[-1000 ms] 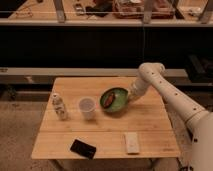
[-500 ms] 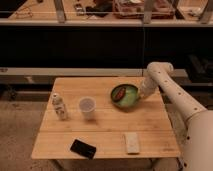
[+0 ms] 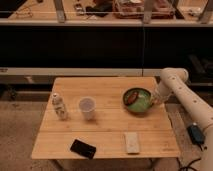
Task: Drag the ceramic bowl in a circle
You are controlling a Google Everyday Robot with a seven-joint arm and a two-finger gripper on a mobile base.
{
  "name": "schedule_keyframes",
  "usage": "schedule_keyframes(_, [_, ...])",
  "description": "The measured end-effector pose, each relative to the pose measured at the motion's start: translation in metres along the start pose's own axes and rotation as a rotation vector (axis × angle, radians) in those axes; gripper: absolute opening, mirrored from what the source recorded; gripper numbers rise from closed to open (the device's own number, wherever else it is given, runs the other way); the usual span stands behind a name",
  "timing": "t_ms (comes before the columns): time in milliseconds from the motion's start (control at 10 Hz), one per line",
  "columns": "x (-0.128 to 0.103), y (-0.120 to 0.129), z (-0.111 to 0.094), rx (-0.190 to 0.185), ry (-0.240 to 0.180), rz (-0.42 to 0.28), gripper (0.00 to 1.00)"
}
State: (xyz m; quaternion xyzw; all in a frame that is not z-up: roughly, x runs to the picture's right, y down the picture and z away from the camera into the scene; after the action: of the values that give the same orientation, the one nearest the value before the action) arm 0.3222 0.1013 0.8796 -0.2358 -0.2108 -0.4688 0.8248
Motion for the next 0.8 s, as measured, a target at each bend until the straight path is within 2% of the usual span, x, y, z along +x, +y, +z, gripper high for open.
schedule_keyframes(200, [-0.017,0.020,-0.012,-0.022,0.024,-0.032,0.00])
schedule_keyframes(300, [-0.029,0.021,-0.016,-0.030,0.033,-0.068,0.00])
schedule_keyframes(600, [-0.060,0.007,-0.027,-0.033,0.051,-0.155,0.00])
schedule_keyframes(800, [-0.077,-0.012,-0.029,-0.042,0.063,-0.215,0.00])
